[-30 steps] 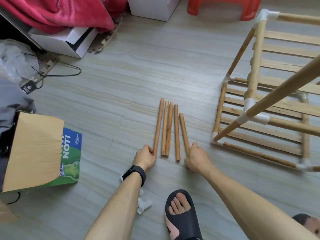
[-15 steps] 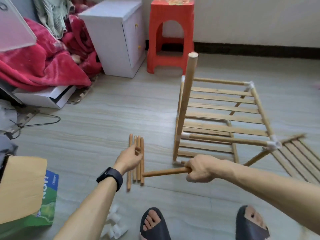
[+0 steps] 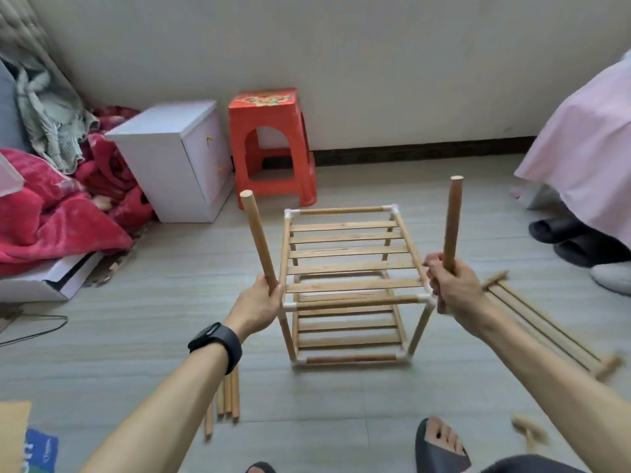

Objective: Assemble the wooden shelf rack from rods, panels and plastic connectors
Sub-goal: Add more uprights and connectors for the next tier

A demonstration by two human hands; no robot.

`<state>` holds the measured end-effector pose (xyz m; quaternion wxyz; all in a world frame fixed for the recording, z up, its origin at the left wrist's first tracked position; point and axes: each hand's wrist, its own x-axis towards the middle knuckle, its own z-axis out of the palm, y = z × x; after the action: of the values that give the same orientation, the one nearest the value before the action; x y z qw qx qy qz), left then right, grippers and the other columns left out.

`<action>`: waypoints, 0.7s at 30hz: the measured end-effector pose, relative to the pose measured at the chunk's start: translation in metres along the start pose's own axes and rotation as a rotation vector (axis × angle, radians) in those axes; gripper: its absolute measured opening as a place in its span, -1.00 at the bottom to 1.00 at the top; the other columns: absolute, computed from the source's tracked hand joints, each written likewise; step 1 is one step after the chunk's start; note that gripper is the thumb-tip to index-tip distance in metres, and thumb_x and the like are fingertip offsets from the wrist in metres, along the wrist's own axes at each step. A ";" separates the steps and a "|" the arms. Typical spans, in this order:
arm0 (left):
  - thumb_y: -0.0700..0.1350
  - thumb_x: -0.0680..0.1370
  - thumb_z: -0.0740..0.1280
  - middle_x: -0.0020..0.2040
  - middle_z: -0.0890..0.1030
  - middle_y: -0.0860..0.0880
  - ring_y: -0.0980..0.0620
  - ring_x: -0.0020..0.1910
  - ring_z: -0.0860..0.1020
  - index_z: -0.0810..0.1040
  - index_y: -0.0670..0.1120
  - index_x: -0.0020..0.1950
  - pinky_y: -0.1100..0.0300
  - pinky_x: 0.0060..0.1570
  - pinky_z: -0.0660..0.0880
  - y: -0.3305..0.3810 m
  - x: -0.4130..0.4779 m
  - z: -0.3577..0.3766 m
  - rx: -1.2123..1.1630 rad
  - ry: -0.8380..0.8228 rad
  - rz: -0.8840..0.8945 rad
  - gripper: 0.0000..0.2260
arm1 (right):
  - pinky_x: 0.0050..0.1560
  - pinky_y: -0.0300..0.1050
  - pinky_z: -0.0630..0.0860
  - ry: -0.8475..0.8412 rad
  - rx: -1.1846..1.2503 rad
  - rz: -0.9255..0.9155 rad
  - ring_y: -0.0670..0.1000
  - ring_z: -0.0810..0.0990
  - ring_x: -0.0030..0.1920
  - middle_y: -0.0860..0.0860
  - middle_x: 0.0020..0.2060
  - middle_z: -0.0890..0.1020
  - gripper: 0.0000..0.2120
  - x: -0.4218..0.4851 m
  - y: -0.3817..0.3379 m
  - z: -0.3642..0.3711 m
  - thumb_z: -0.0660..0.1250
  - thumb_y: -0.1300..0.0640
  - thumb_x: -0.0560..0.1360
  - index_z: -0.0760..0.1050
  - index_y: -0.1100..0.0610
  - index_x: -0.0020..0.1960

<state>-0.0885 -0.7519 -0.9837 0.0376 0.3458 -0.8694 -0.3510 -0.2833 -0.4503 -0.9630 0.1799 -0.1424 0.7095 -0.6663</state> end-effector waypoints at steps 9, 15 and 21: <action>0.13 0.69 0.14 -0.03 0.59 0.01 -0.08 -0.04 0.55 0.36 0.14 0.17 0.05 -0.08 0.42 -0.023 0.005 0.037 0.081 0.037 -0.056 -0.88 | -0.37 -0.18 0.16 0.236 0.480 0.088 -0.07 0.18 -0.46 -0.07 -0.47 0.18 -0.60 0.041 0.015 -0.015 0.29 0.08 0.55 0.23 -0.04 -0.41; 0.13 0.68 0.14 -0.12 0.55 0.07 0.00 -0.16 0.50 0.32 0.18 0.11 0.04 -0.10 0.42 -0.025 0.008 0.040 0.102 0.063 -0.048 -0.93 | -0.40 -0.18 0.19 0.346 0.438 0.095 -0.08 0.22 -0.50 -0.10 -0.53 0.22 -0.58 0.060 0.034 -0.020 0.33 0.06 0.49 0.27 -0.06 -0.49; 0.12 0.70 0.11 -0.09 0.52 0.04 -0.01 -0.13 0.48 0.31 0.14 0.17 0.03 -0.11 0.41 -0.018 0.007 0.038 0.113 0.076 -0.096 -0.89 | -0.42 -0.21 0.25 0.282 0.303 0.049 -0.09 0.27 -0.52 -0.12 -0.57 0.28 -0.53 0.059 0.037 -0.018 0.31 0.11 0.48 0.33 -0.02 -0.59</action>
<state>-0.0946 -0.7436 -1.0250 0.0342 0.4016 -0.8682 -0.2894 -0.3425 -0.4573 -1.0026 0.1142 -0.0018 0.6228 -0.7740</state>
